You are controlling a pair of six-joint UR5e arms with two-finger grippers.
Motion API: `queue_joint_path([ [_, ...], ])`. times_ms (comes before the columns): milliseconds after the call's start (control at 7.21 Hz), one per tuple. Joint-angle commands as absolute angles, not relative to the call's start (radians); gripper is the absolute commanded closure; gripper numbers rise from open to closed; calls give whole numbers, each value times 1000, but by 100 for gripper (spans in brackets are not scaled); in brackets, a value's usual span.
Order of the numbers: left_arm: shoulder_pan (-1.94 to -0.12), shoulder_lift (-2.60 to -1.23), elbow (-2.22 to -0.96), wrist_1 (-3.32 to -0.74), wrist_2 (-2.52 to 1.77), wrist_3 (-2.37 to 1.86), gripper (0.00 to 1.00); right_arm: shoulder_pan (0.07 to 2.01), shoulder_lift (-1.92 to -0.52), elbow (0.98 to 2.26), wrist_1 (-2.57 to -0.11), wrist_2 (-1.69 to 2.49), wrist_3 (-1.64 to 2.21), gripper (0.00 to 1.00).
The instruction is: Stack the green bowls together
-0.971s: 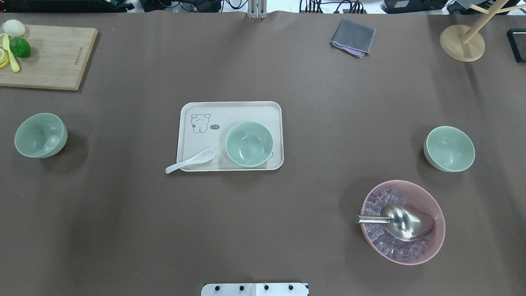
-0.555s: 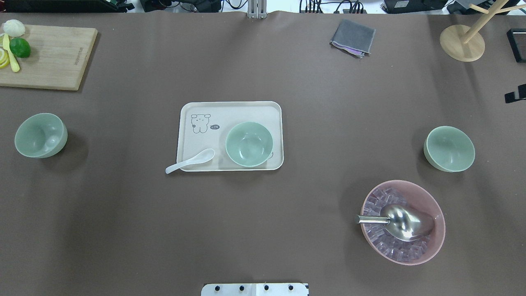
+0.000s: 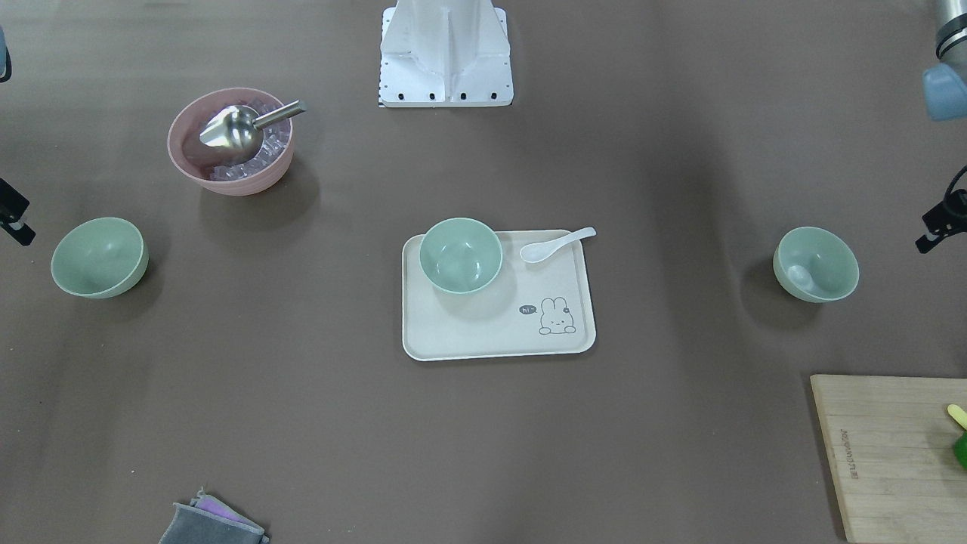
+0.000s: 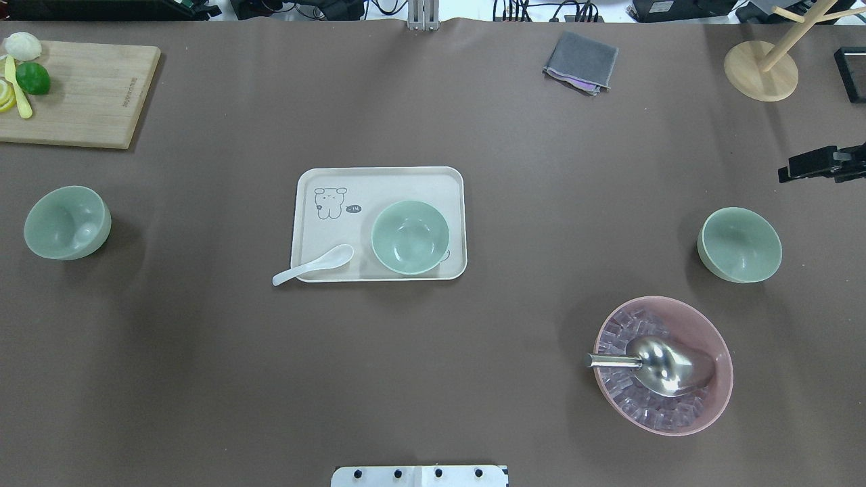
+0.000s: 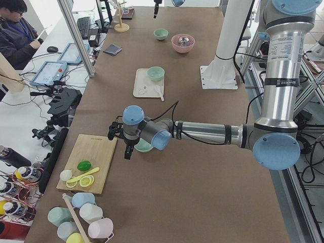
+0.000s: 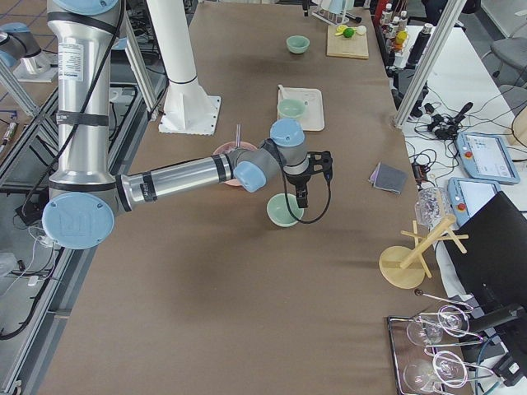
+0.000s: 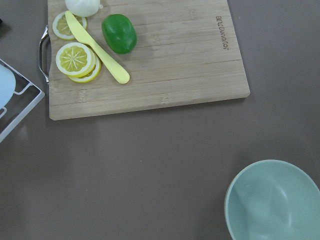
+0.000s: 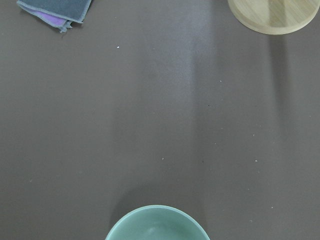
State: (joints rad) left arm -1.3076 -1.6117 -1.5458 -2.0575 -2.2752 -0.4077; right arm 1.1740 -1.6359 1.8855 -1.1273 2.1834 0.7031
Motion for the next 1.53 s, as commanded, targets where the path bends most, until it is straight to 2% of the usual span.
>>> queue_joint_path([
  [0,-1231,-1634,-1525,-2060,-2252,-463,5,1166,-1637,1888,-1124,2177,698,1],
  [139,-1204,-1634,-1525,-2062,-2235,-462,12,1164,-1644,1884,-1097,2174,698,1],
  [416,-1177,-1631,-1510,-2077,-2229,-457,44,1161,-1651,1882,-1085,2160,696,0],
  [694,-1169,-1631,-1457,-2147,-2230,-463,48,1152,-1651,1882,-1083,2132,696,0],
  [1388,-1161,-1621,-1460,-2155,-2244,-457,60,1132,-1664,1881,-1049,2103,699,0],
])
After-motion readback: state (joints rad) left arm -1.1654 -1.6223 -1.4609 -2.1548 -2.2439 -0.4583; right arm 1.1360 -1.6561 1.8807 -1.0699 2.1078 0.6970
